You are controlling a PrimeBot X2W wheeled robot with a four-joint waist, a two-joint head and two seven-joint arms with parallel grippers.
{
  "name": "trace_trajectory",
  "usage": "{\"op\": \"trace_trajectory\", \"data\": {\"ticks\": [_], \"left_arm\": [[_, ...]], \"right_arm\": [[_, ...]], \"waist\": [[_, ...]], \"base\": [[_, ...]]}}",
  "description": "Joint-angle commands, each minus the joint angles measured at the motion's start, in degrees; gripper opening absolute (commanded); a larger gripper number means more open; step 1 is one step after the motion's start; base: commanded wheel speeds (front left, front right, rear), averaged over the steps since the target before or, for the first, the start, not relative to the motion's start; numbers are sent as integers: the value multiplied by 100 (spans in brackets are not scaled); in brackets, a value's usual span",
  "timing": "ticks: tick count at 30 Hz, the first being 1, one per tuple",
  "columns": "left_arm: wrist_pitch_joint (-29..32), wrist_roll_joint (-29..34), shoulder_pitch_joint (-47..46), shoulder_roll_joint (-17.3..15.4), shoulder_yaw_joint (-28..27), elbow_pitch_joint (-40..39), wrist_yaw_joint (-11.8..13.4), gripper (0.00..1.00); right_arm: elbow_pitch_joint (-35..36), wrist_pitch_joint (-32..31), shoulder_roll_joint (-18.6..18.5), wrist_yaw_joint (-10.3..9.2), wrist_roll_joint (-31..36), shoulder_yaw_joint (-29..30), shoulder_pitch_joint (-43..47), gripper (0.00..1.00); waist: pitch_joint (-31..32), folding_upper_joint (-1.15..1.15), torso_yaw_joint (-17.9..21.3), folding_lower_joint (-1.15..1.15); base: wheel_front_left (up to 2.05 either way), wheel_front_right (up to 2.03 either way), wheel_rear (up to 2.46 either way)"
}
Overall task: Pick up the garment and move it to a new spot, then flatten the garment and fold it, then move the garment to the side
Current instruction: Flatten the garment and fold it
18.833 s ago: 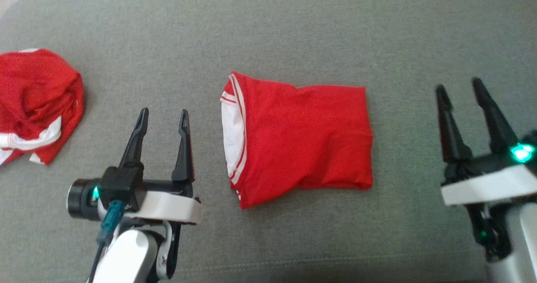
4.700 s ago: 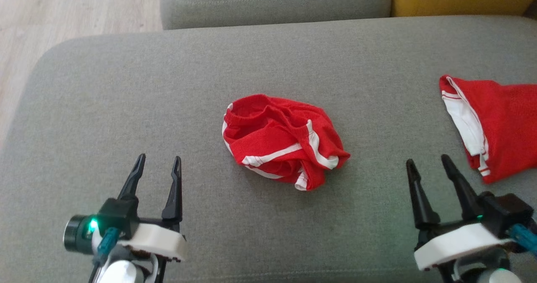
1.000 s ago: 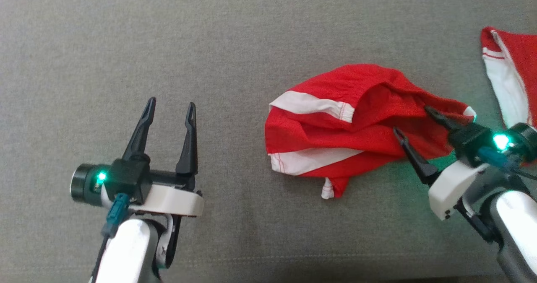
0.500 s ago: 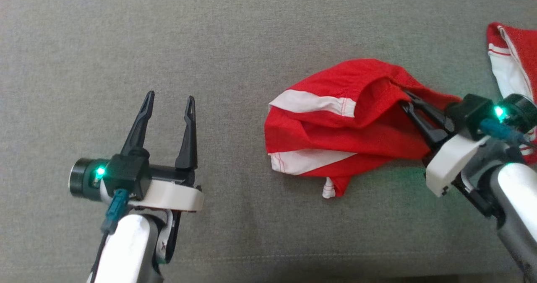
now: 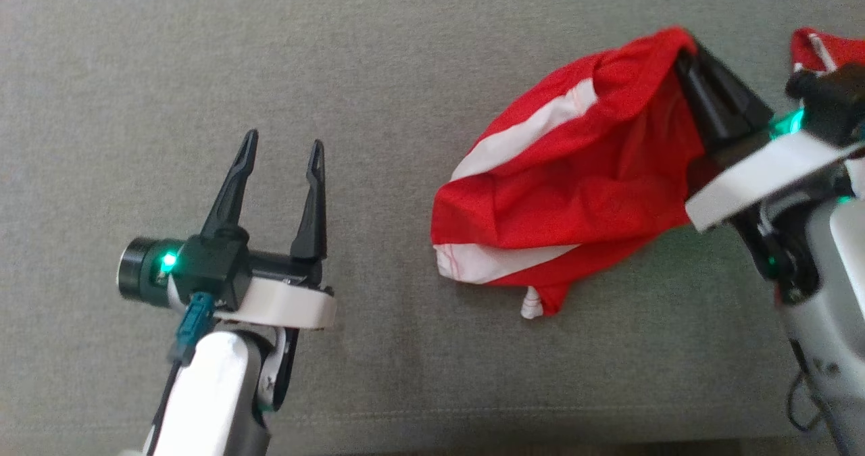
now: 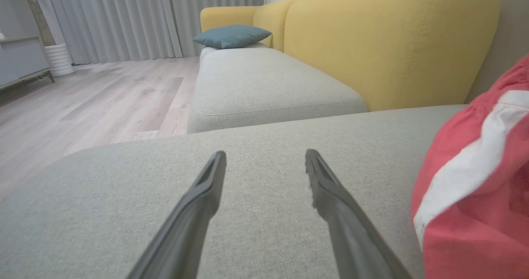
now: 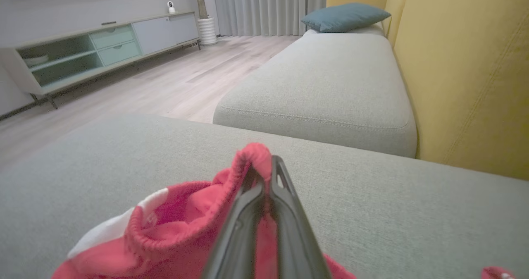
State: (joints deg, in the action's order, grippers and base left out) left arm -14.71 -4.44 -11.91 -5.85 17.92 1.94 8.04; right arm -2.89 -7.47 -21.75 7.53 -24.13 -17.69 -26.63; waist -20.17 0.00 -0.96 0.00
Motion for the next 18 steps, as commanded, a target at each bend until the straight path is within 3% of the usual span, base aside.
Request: {"op": "trace_trajectory", "data": {"ticks": [1, 8, 17, 18], "left_arm": [[-29, 46, -231, 0, -131, -195, -20, 100], [-29, 33, -449, 123, 4, -189, -59, 100], [-29, 22, -606, 207, 89, -168, -62, 100], [-29, 24, -610, 212, 86, -162, -60, 100]], "right_arm": [[10, 97, 160, -4, -119, 93, -221, 0], [-882, 217, 597, -4, -382, 478, -847, 0], [-2100, 312, 591, -4, -703, 713, -1489, 0], [-2218, 348, 579, -4, -724, 692, -1537, 36]], "waist": [[-120, 0, -119, 0], [-464, 0, -432, 0], [-709, 0, -617, 0], [-719, 0, -614, 0]], "base": [[0, 0, 0], [0, 0, 0], [0, 0, 0], [0, 0, 0]]}}
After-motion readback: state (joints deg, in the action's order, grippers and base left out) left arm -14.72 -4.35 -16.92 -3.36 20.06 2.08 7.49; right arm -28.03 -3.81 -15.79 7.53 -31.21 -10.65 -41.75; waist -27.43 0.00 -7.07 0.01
